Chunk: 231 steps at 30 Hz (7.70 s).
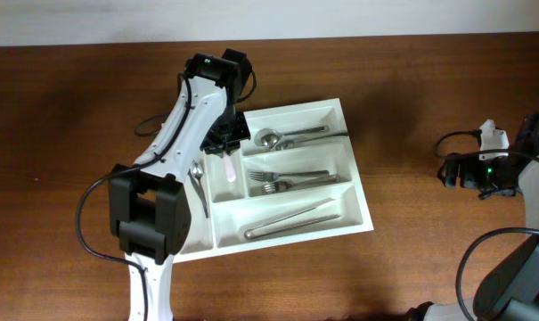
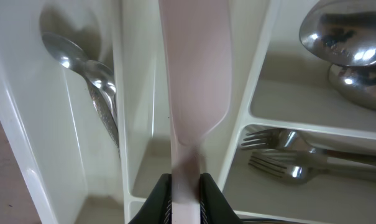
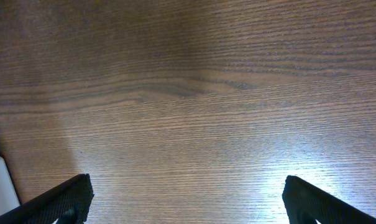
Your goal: Pack container
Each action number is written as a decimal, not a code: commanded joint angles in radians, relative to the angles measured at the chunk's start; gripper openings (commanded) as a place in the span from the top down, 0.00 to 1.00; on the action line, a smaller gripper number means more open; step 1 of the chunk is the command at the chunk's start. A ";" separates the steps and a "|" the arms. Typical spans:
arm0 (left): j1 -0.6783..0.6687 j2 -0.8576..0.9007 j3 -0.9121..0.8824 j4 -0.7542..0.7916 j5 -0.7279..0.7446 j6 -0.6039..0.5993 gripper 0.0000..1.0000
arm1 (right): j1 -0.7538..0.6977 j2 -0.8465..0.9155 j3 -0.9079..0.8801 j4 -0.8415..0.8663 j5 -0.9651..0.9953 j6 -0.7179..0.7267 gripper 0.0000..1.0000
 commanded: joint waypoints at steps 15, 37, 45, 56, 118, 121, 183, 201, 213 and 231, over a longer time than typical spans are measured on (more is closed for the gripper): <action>0.003 0.008 0.010 -0.024 -0.010 -0.024 0.52 | -0.006 -0.001 -0.002 0.000 -0.012 -0.010 0.01; 0.038 -0.204 0.410 -0.176 -0.278 0.097 0.07 | -0.006 -0.001 -0.002 0.000 -0.012 -0.010 0.01; 0.037 -0.473 0.386 -0.207 -0.181 0.123 0.05 | -0.006 -0.001 -0.002 0.000 -0.012 -0.010 0.01; -0.042 -0.973 -0.103 -0.206 -0.136 0.014 0.01 | -0.006 -0.001 -0.002 0.000 -0.012 -0.010 0.01; 0.188 -2.045 -1.736 1.265 0.053 0.600 0.01 | -0.006 -0.001 -0.002 0.000 -0.012 -0.010 0.01; 0.218 -2.075 -1.769 1.275 0.053 0.601 0.01 | -0.006 -0.001 -0.002 0.000 -0.012 -0.010 0.01; 0.352 -2.196 -2.016 1.385 0.034 0.583 0.01 | -0.006 -0.001 -0.002 0.000 -0.012 -0.010 0.01; 0.352 -2.196 -2.016 1.385 0.034 0.583 0.01 | 0.013 -0.002 -0.003 0.289 -0.055 -0.010 0.01; 0.352 -2.196 -2.016 1.385 0.034 0.583 0.01 | 0.165 -0.407 -0.045 0.610 -0.094 -0.010 0.01; 0.352 -2.196 -2.016 1.385 0.034 0.583 0.01 | 0.436 -1.416 -0.737 0.939 -0.095 -0.010 0.01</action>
